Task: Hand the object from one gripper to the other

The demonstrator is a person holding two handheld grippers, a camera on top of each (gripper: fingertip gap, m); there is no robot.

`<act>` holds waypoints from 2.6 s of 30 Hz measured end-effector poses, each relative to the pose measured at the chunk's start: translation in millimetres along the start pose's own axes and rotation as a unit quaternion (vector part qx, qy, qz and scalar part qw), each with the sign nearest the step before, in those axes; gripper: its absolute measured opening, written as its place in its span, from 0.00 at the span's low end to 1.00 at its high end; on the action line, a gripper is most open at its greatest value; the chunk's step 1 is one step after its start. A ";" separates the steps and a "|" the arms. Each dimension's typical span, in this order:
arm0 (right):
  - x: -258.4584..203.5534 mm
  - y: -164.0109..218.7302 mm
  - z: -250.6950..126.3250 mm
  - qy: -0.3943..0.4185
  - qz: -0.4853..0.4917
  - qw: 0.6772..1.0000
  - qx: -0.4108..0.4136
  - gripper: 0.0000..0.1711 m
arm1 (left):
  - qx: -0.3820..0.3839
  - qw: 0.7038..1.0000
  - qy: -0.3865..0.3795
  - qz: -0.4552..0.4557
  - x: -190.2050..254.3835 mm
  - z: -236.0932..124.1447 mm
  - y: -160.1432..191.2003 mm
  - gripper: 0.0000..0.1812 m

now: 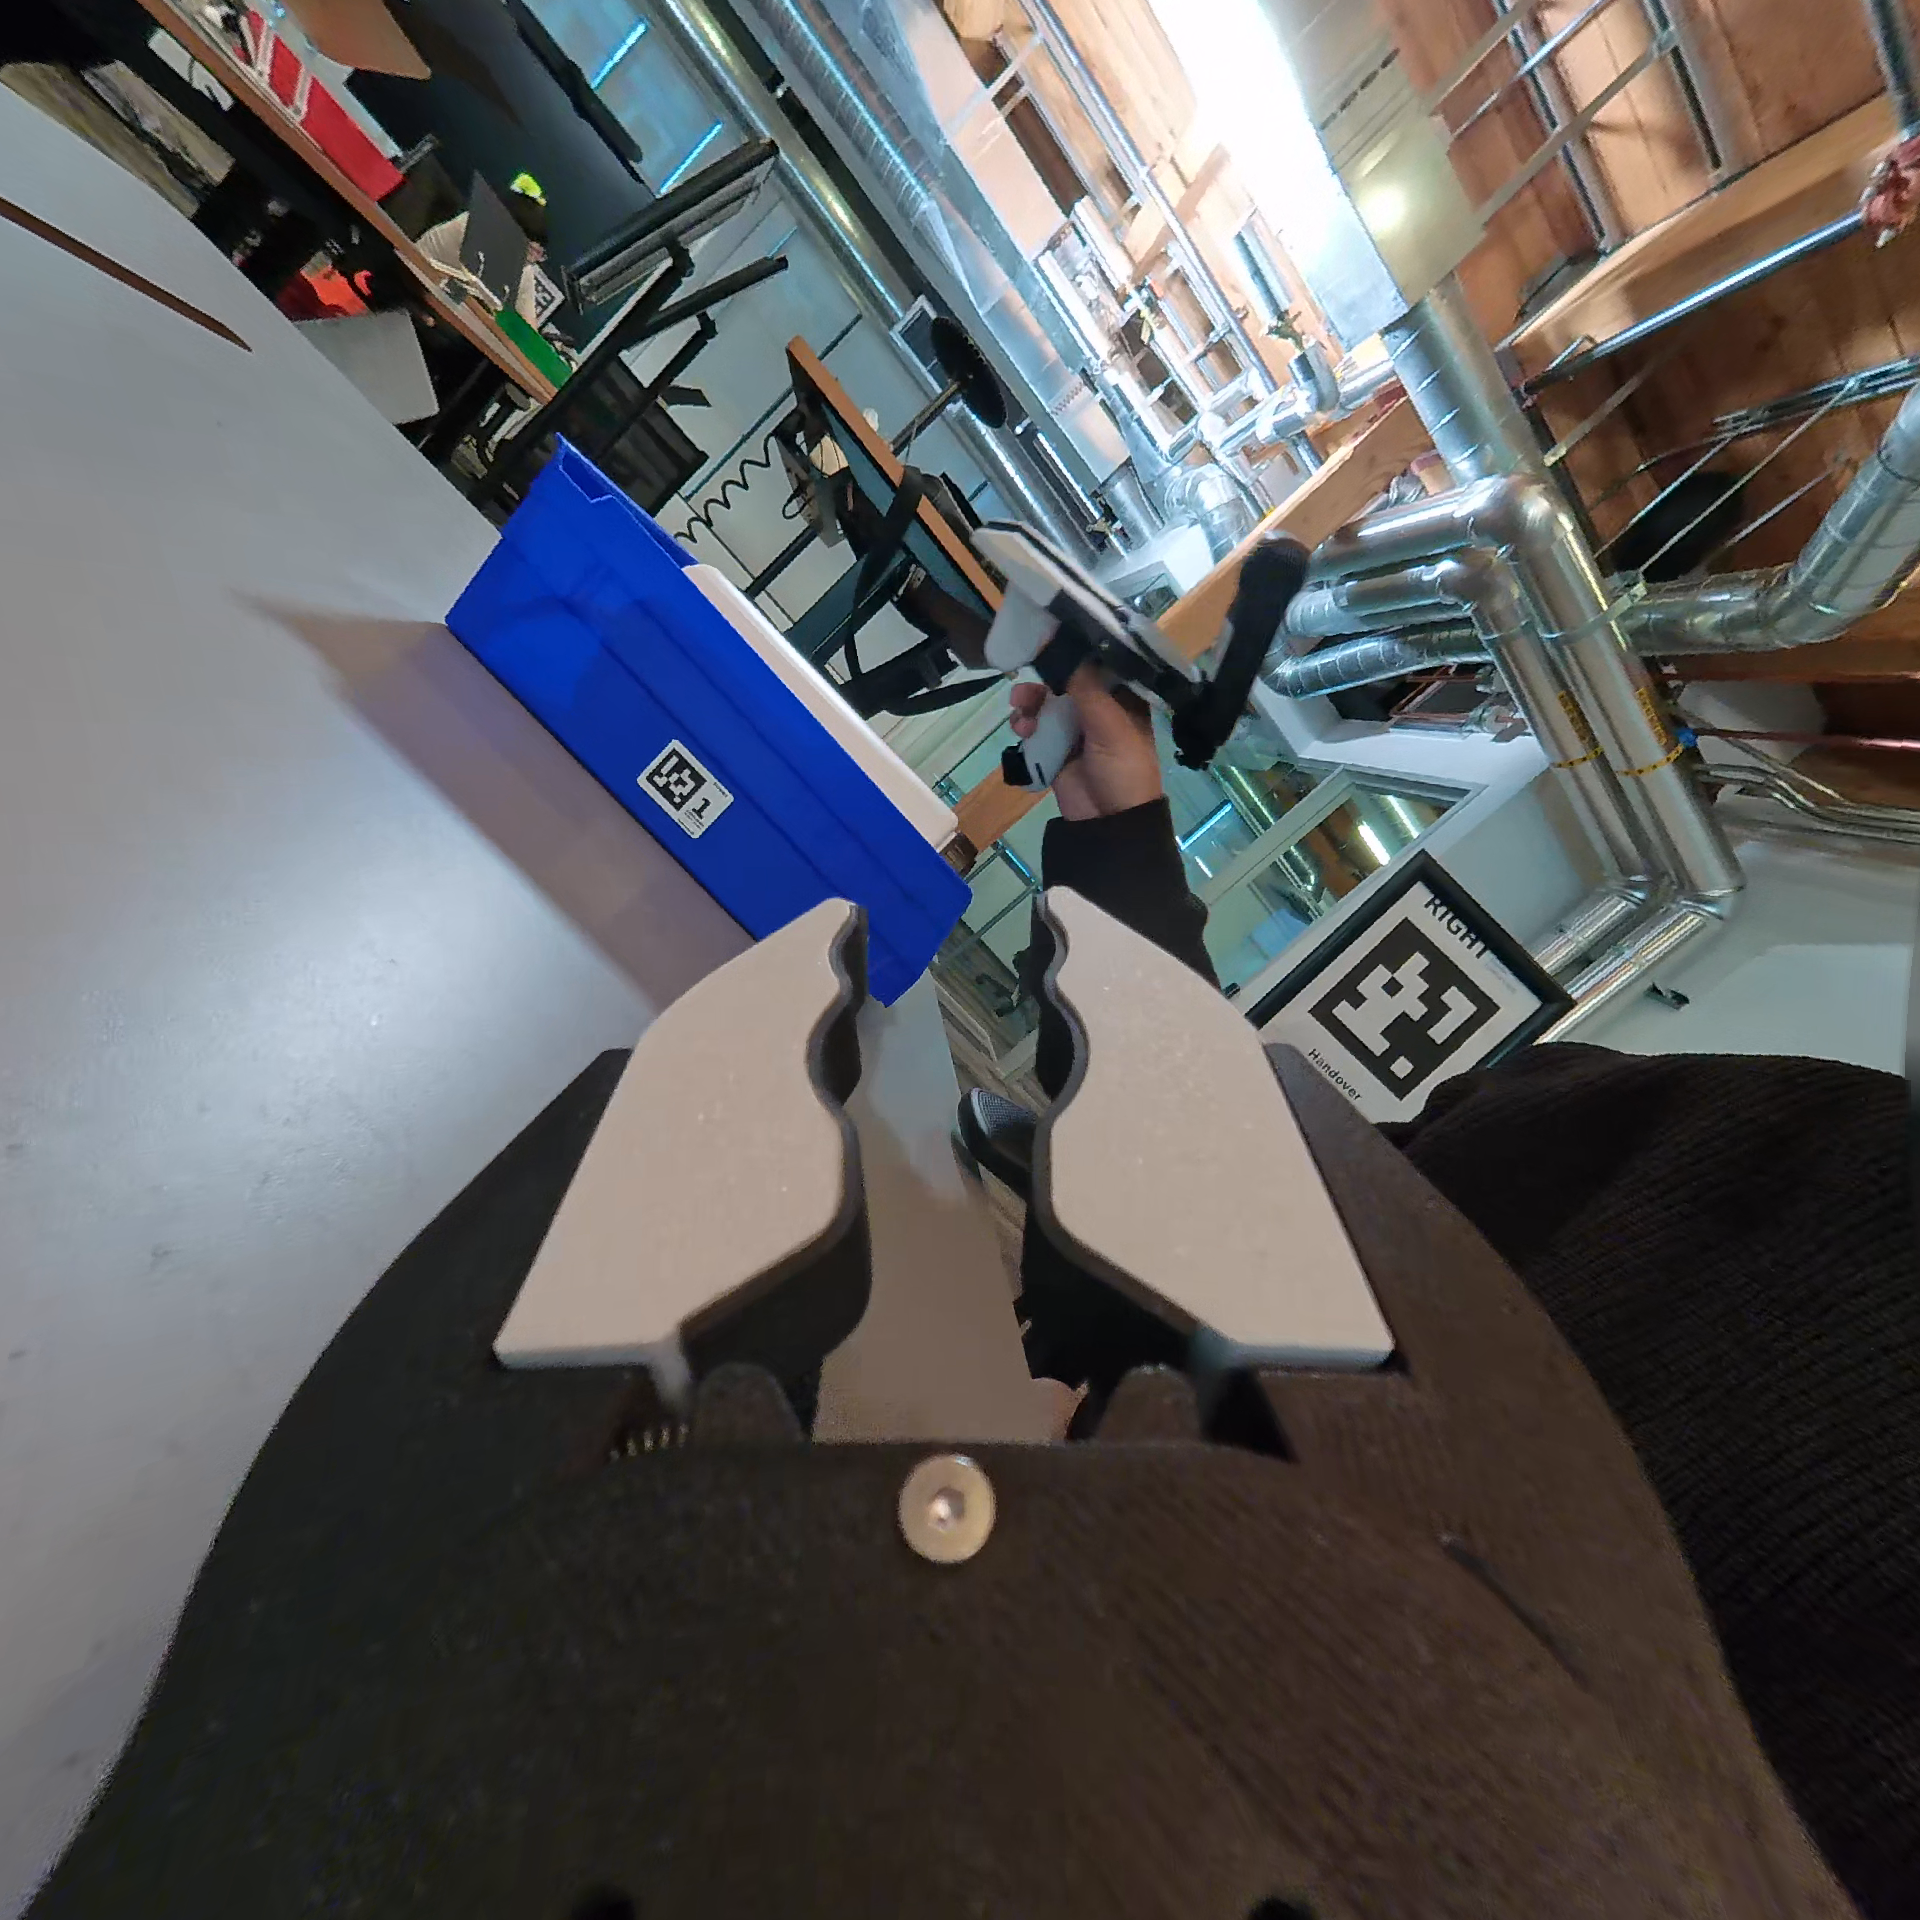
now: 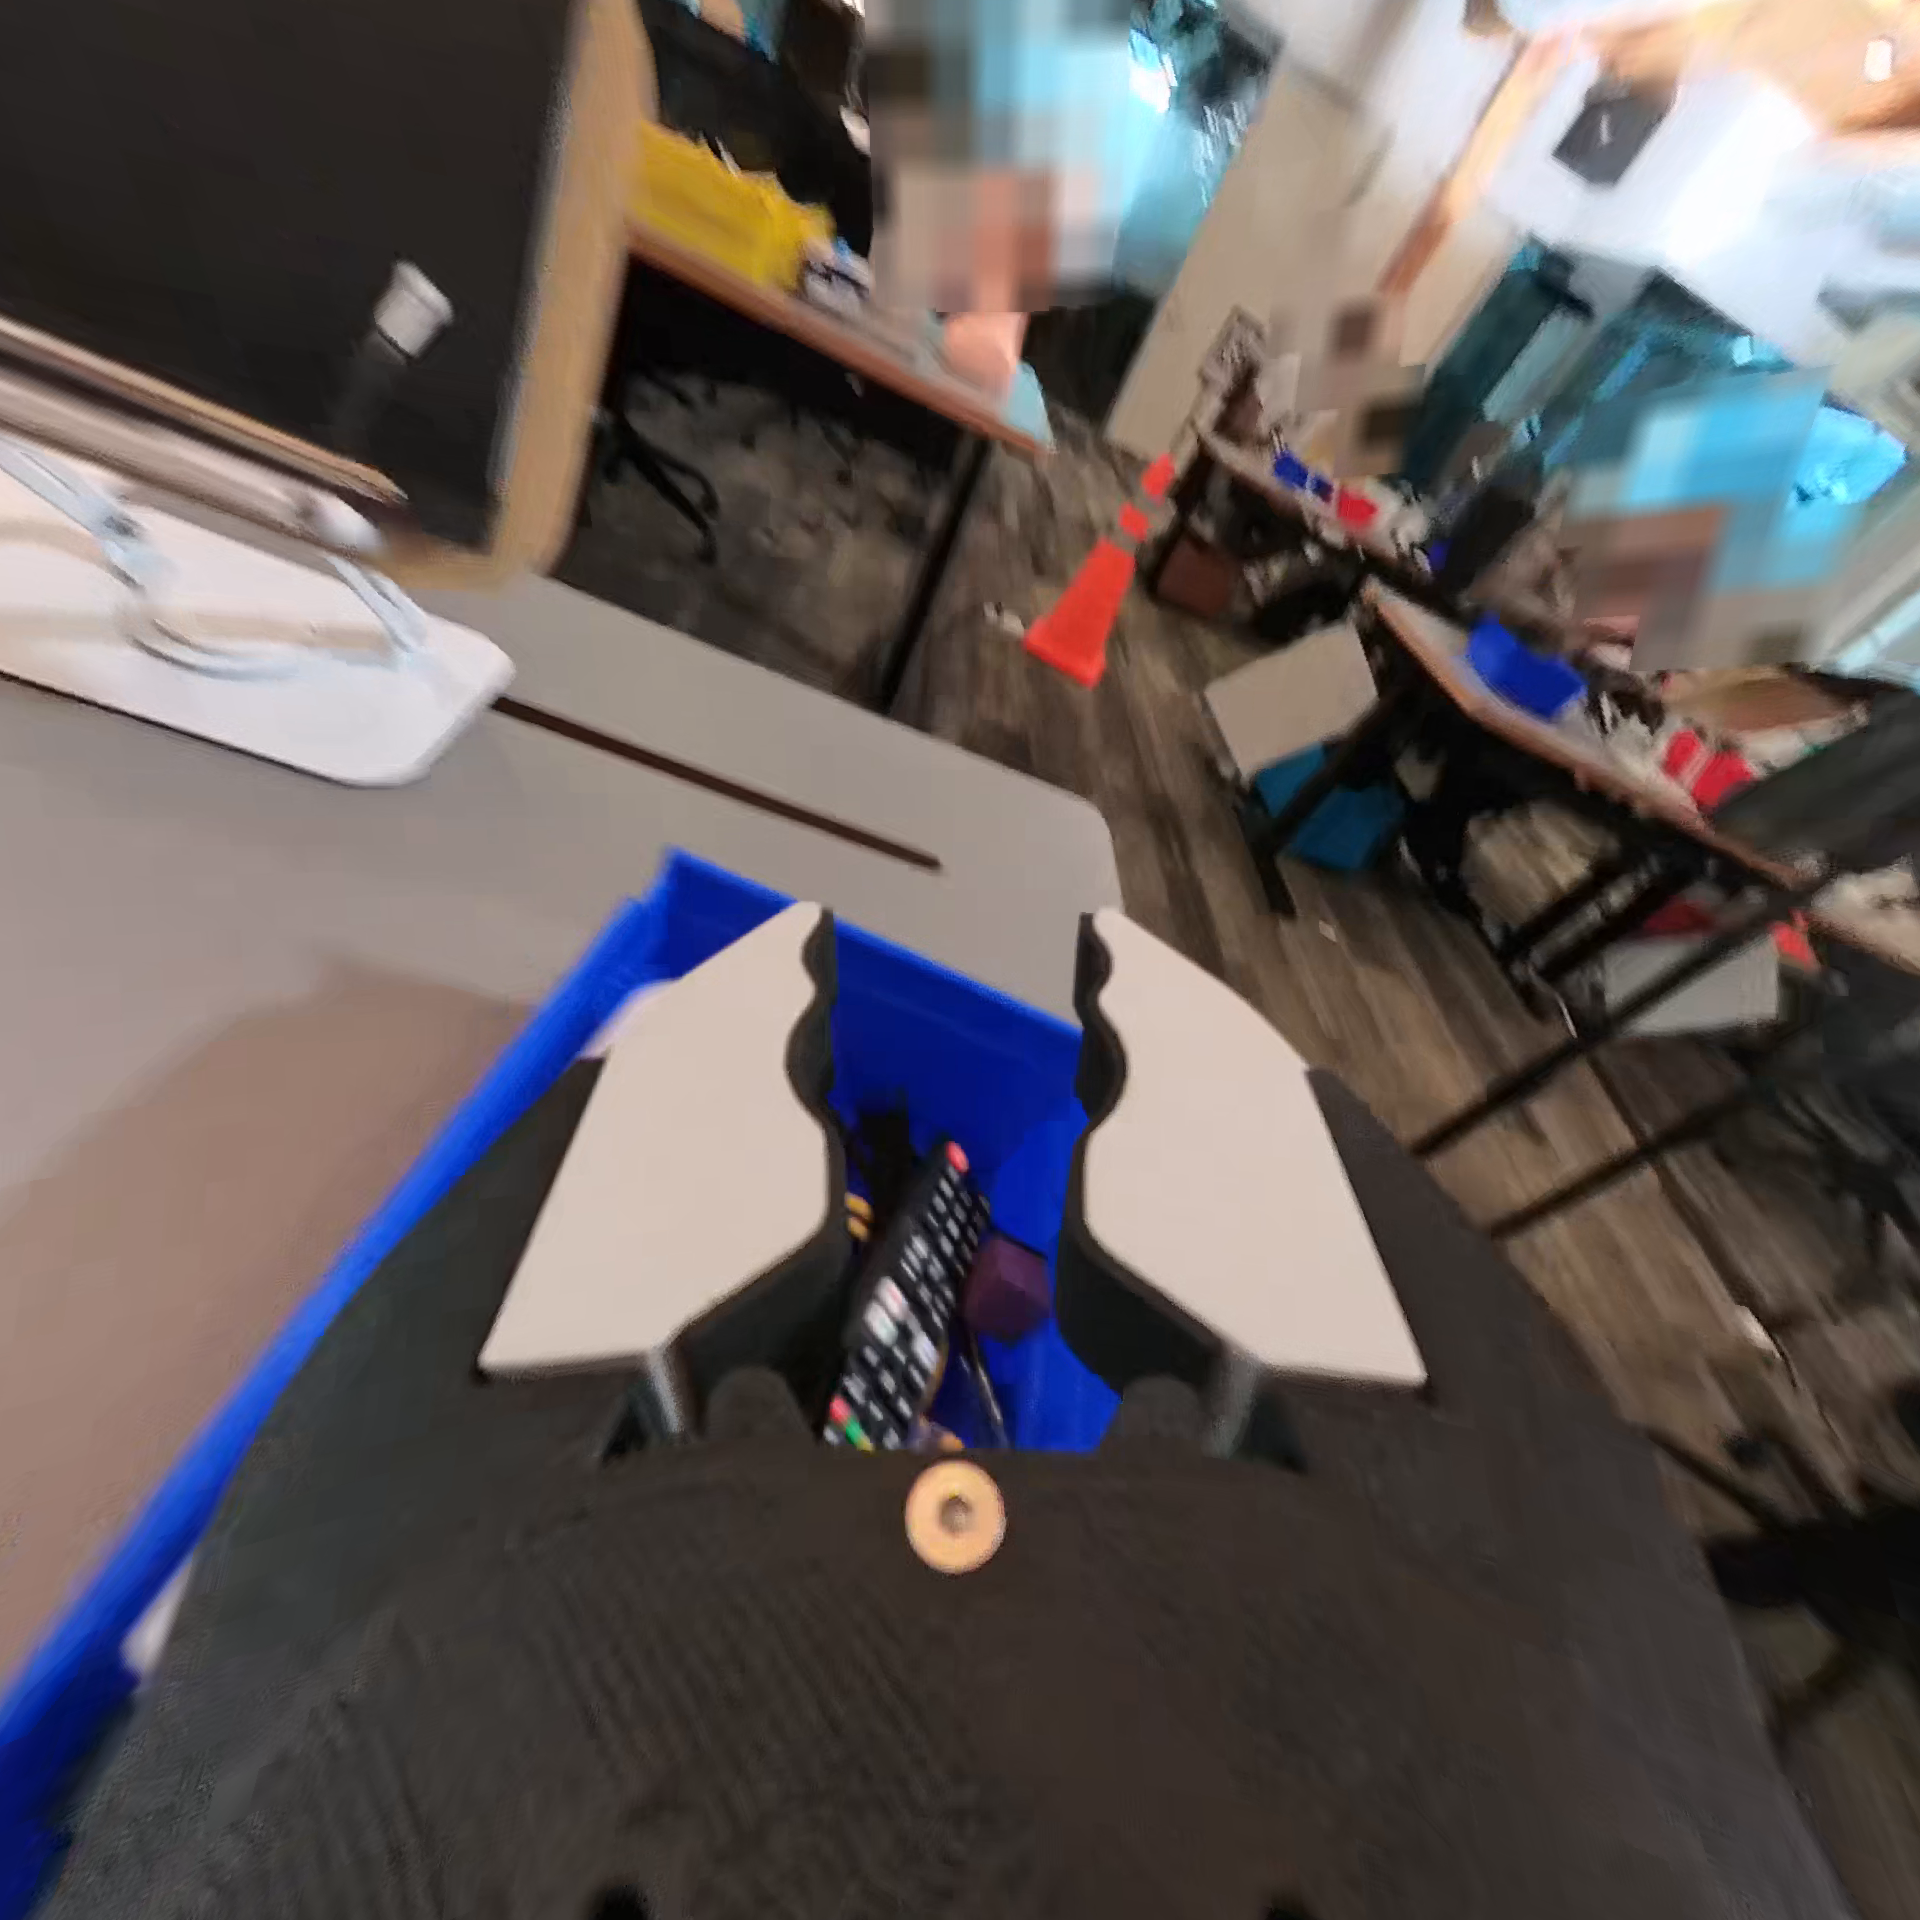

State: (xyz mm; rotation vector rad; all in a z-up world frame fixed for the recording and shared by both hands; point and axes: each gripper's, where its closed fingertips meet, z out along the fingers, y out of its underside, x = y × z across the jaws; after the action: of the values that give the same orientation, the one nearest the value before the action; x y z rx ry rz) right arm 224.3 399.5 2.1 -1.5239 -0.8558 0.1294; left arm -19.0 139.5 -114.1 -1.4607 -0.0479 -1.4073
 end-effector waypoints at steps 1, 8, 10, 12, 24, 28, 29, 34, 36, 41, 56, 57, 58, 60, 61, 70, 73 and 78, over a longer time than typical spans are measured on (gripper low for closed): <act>-12.8 -16.9 -5.5 -0.019 -0.003 0.999 0.027 0.25 | 0.002 1.000 0.001 -0.002 -0.1 -0.1 -0.4 0.17; -193.1 -98.9 -44.5 -0.298 0.024 0.940 0.164 0.24 | -0.012 1.000 -0.012 0.013 -1.3 1.2 3.0 0.18; -255.6 -95.0 -52.1 -0.379 0.027 0.909 0.171 0.23 | -0.020 0.999 -0.019 0.028 -0.3 2.0 4.0 0.19; -307.8 -73.7 -50.1 -0.430 0.021 0.890 0.152 0.23 | -0.027 0.998 -0.028 0.044 0.6 2.5 4.8 0.19; -385.4 8.8 -17.3 -0.509 0.081 0.855 0.065 0.19 | -0.010 0.995 -0.050 0.080 11.4 0.0 -5.1 0.25; -384.7 2.0 -21.8 -0.518 0.093 0.846 0.090 0.18 | 0.000 0.991 -0.067 0.113 12.7 -4.7 -13.3 0.27; -386.0 1.6 -23.1 -0.521 0.090 0.844 0.093 0.19 | 0.005 0.988 -0.077 0.132 13.4 -7.7 -18.2 0.27; -390.7 3.7 -24.3 -0.522 0.072 0.845 0.088 0.20 | 0.077 0.956 -0.128 0.252 56.3 -57.9 -89.2 0.27; -388.6 2.3 -25.0 -0.524 0.080 0.843 0.094 0.20 | 0.089 0.913 -0.247 0.312 63.6 -108.9 -138.0 0.25; -386.4 1.8 -22.5 -0.534 0.102 0.835 0.085 0.21 | -0.002 0.812 -0.517 0.270 32.8 -276.0 -178.5 0.23; -398.4 11.1 -16.0 -0.528 0.071 0.845 0.043 0.18 | -0.133 0.821 -0.555 0.023 -73.2 -350.9 -78.1 0.20; -399.6 11.9 -16.0 -0.529 0.067 0.845 0.040 0.17 | -0.150 0.809 -0.568 0.023 -76.9 -353.3 -73.6 0.18; -400.5 12.4 -16.5 -0.529 0.062 0.846 0.040 0.17 | -0.167 0.807 -0.566 0.029 -77.6 -351.5 -70.2 0.13; -401.7 12.7 -17.8 -0.527 0.053 0.847 0.043 0.17 | -0.170 0.812 -0.556 0.047 -71.8 -346.0 -73.7 0.01; -401.7 12.5 -18.5 -0.526 0.051 0.848 0.046 0.17 | -0.154 0.808 -0.564 0.066 -67.4 -347.8 -83.2 0.01; -399.6 10.7 -20.8 -0.532 0.058 0.843 0.053 0.17 | 0.092 0.858 -0.446 0.238 32.3 -320.2 -172.2 0.01; -398.9 10.4 -21.1 -0.532 0.059 0.843 0.055 0.17 | 0.117 0.882 -0.365 0.274 62.1 -285.5 -179.8 0.01; -400.5 10.5 -24.4 -0.528 0.042 0.846 0.065 0.17 | 0.109 0.918 -0.225 0.307 98.2 -195.2 -167.4 0.01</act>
State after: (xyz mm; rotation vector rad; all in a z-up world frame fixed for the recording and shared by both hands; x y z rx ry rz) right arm -42.8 150.8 -165.1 -1.2982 -1.5884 1.1521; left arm -233.7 24.0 13.7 -1.4154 -0.0310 -0.5261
